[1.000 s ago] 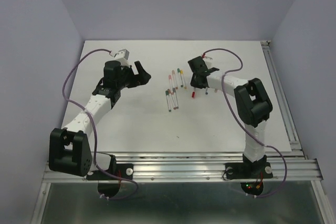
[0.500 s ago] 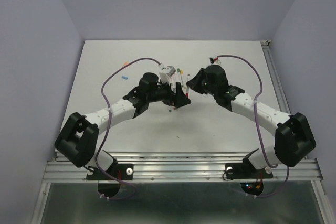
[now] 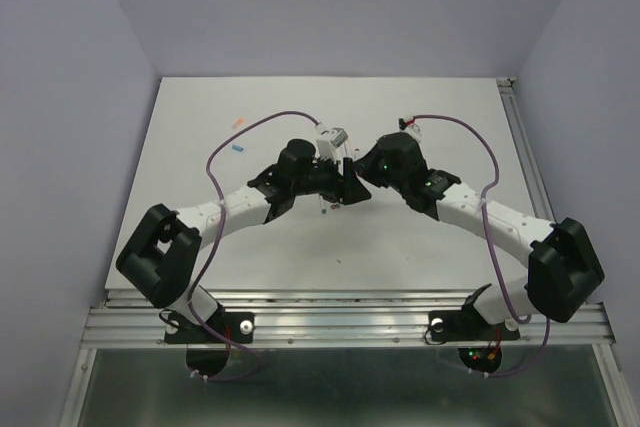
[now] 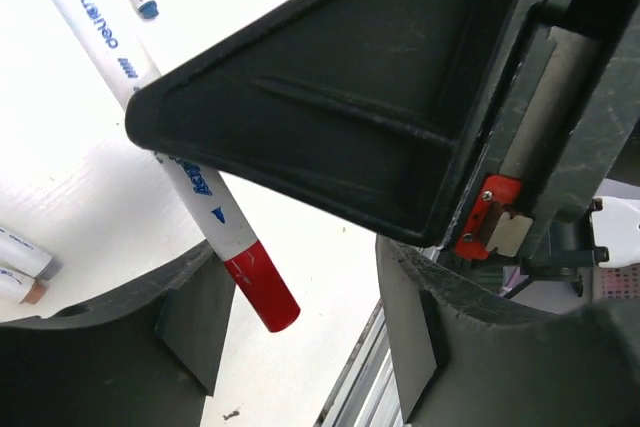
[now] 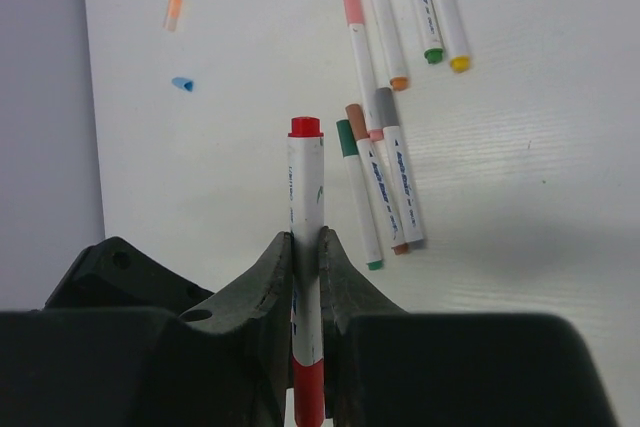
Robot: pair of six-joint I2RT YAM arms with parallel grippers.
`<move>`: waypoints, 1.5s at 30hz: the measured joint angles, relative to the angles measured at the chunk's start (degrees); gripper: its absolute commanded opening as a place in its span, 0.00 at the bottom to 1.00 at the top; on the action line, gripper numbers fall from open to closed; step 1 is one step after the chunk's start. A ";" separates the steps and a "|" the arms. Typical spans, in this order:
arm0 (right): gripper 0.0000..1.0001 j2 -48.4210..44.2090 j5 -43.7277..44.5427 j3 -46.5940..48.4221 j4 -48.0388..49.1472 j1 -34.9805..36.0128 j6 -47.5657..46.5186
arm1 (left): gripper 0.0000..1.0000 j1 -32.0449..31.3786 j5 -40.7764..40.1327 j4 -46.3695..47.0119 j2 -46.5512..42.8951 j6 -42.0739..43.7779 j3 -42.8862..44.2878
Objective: Open the pen caps
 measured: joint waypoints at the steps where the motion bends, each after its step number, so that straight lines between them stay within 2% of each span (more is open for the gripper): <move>1: 0.01 -0.20 0.44 0.00 -0.13 0.00 0.28 | 0.64 0.00 -0.07 0.02 0.13 -0.07 0.00; 6: 0.01 -0.85 2.32 -0.02 -0.96 0.00 1.95 | 0.51 -0.11 -0.20 0.02 0.20 -0.22 0.00; 10: 0.01 -1.31 3.50 -0.02 -1.29 0.00 2.82 | 0.46 -0.11 -0.44 0.00 0.28 -0.17 0.00; 13: 0.01 -1.33 3.69 -0.02 -1.38 0.02 2.91 | 0.37 -0.11 -0.50 0.02 0.61 -0.20 0.02; 14: 0.01 -1.33 3.69 -0.02 -1.38 0.00 2.89 | 0.33 -0.11 -0.55 0.00 0.85 -0.24 0.04; 15: 0.01 -1.33 3.69 -0.02 -1.42 0.02 2.86 | 0.23 -0.11 -0.61 0.02 1.01 -0.24 0.04; 17: 0.01 -1.33 3.98 -0.02 -1.42 0.02 2.82 | 0.10 -0.11 -1.42 -0.63 1.42 -0.48 0.11; 18: 0.06 -1.44 4.11 -0.02 -1.42 0.00 2.82 | 0.00 0.04 -1.92 -1.01 1.70 -0.87 0.11; 21: 0.14 -2.01 4.09 -0.39 -1.33 0.02 2.80 | 0.00 0.37 -2.95 -1.36 2.43 -1.27 0.13; 22: 0.22 -2.08 4.07 -0.57 -1.33 0.00 2.84 | 0.00 0.28 -3.02 -1.40 2.45 -1.31 0.13; 24: 0.30 -2.10 3.87 -0.61 -1.36 0.02 2.69 | 0.00 0.09 -3.17 -1.44 2.45 -1.31 0.13; 28: 0.38 -2.05 2.89 -0.61 -1.18 0.04 2.36 | 0.00 -0.11 -2.99 -0.57 2.45 -1.40 0.13; 30: 0.38 -1.66 1.97 -0.61 -1.03 0.13 2.29 | 0.00 -0.57 -2.71 0.98 2.43 -1.46 0.13; 32: 0.37 -0.83 1.33 -0.61 -0.87 0.46 2.23 | 0.00 -1.14 -2.51 2.10 2.43 -1.64 0.13; 36: 0.24 0.46 1.49 -0.59 -0.81 0.59 1.90 | 0.00 -1.81 -2.29 2.62 2.43 -2.29 0.13; 39: 0.21 1.05 2.40 -0.57 -0.94 0.61 1.38 | 0.00 -2.10 -2.62 3.32 2.40 -3.26 -0.26; 43: 0.01 1.88 3.06 -0.55 -1.36 0.92 0.74 | 0.00 -2.19 -3.69 5.01 1.25 -4.59 -2.99; 45: 0.01 2.43 3.02 -0.55 -1.44 1.77 0.50 | 0.00 -2.27 -4.35 5.70 0.20 -5.09 -4.76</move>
